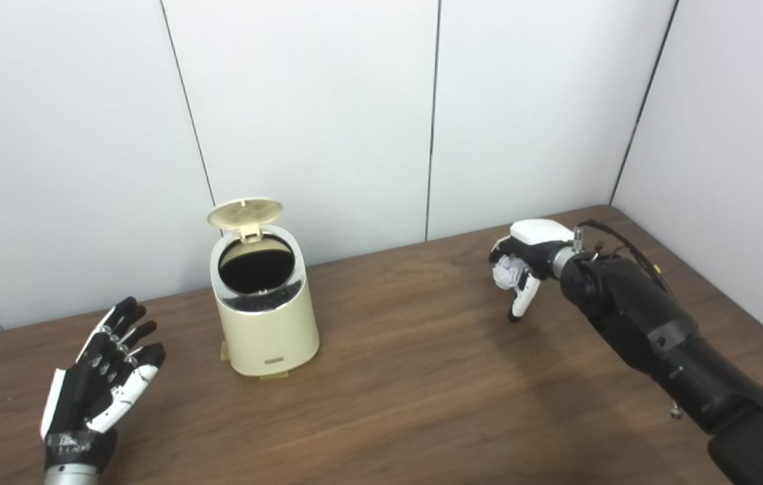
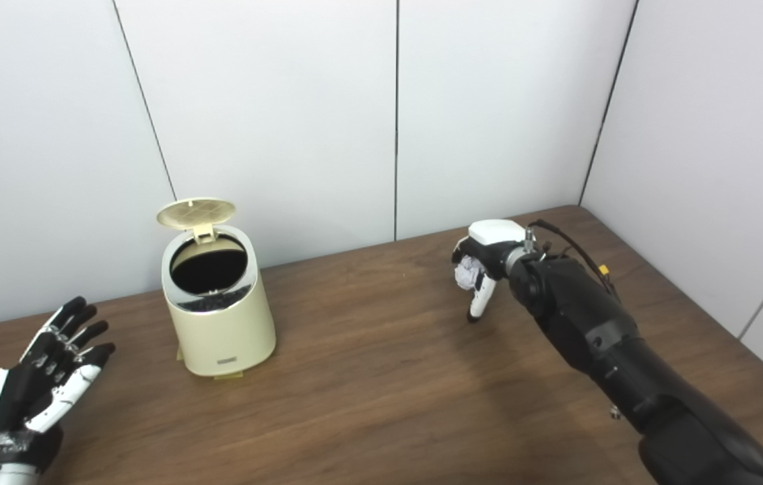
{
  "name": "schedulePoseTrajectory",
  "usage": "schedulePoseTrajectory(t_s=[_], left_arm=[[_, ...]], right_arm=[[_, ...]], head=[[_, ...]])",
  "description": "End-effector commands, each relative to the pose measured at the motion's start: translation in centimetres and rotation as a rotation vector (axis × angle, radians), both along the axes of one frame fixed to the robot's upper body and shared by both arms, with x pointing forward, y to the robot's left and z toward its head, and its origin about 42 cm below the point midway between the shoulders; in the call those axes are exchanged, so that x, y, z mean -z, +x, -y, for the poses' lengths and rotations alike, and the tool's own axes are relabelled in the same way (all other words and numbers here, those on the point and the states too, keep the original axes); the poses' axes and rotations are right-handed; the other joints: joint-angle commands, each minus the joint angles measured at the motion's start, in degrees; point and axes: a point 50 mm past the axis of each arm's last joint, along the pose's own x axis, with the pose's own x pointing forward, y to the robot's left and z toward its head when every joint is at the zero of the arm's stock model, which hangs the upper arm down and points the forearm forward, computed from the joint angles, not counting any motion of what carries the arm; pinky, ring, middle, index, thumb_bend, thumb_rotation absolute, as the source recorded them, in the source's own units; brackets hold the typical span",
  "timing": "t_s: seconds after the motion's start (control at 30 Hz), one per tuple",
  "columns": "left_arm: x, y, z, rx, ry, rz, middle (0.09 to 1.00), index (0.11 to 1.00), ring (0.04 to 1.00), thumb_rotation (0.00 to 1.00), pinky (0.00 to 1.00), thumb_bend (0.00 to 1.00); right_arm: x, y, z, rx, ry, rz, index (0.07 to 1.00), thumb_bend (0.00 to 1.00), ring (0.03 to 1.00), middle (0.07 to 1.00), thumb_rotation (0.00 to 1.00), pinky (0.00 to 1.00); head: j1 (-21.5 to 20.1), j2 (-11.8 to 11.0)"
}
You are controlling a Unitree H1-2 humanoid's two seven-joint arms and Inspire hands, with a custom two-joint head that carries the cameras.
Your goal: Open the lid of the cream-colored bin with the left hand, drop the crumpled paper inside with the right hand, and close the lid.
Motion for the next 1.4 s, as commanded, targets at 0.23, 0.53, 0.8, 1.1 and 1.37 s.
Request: schedulePoseTrajectory(t_s=[0.23,0.53,0.8,1.1,1.37], left_arm=[[2.2,-1.2,-1.0,-0.023,0.026,-0.058,0.899,0.921,0.842,0.23,0.74,0.62],[2.3,-1.3,-1.1,-0.025,0.05,-0.055,0.889,0.914,0.829,0.22,0.71,0.6],[2.4,-1.2,-1.3,-0.021,0.05,-0.052,0.896,0.919,0.834,0.22,0.72,0.59],[2.4,-1.2,-1.2,-0.019,0.052,-0.049,0.894,0.909,0.83,0.21,0.7,0.61],[2.3,-1.0,-0.8,-0.012,0.065,-0.044,0.882,0.899,0.818,0.19,0.68,0.6]], right_arm=[[-3.2,0.9,1.3,0.018,0.046,0.095,0.724,0.78,0.719,0.766,0.04,0.63],[-2.5,0.7,1.6,-0.006,0.042,0.189,0.49,0.53,0.477,0.484,0.0,0.43],[-2.5,0.6,1.4,-0.002,0.048,0.216,0.501,0.52,0.437,0.481,0.0,0.41],[-4.1,-0.2,0.5,-0.083,0.086,0.282,0.493,0.52,0.421,0.495,0.0,0.44],[-8.0,-1.3,-3.2,-0.214,0.094,0.358,0.487,0.52,0.426,0.505,0.0,0.44]], head=[[0.01,0.45],[-0.04,0.9],[0.0,1.2],[0.46,1.06],[1.33,1.06]])
